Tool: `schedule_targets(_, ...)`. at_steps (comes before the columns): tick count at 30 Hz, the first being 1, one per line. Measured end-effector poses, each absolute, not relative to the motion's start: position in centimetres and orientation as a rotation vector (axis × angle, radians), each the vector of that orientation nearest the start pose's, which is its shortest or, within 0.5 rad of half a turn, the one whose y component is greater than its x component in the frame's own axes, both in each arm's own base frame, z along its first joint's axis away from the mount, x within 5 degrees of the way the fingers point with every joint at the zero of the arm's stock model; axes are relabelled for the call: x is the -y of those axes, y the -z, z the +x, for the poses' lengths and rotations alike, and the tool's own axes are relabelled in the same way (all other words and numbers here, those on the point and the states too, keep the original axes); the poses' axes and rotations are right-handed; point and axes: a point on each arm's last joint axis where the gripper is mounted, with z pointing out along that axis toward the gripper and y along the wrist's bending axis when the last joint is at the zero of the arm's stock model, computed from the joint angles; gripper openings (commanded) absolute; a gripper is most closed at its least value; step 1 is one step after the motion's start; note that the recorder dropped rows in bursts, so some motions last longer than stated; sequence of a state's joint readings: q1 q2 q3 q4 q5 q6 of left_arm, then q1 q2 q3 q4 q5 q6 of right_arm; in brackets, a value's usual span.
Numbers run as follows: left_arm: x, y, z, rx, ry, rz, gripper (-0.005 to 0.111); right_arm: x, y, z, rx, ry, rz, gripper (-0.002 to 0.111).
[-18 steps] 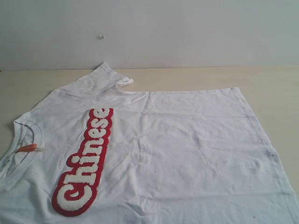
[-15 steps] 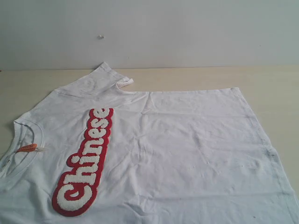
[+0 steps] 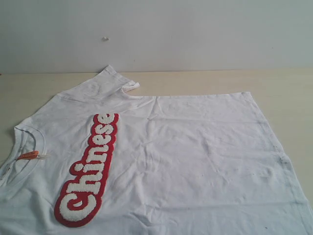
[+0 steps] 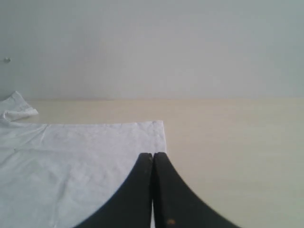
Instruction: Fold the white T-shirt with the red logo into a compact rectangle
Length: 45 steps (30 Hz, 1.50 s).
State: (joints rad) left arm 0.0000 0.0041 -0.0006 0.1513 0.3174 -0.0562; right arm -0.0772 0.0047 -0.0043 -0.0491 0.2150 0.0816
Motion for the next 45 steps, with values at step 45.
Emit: schedule_targets(45, 1.7, -38.5, 8.6, -1.224, 0.116, 0.169, 0.0, 0.0, -39.0, 2.7, -1.055, -0.1, 0.113, 0.0)
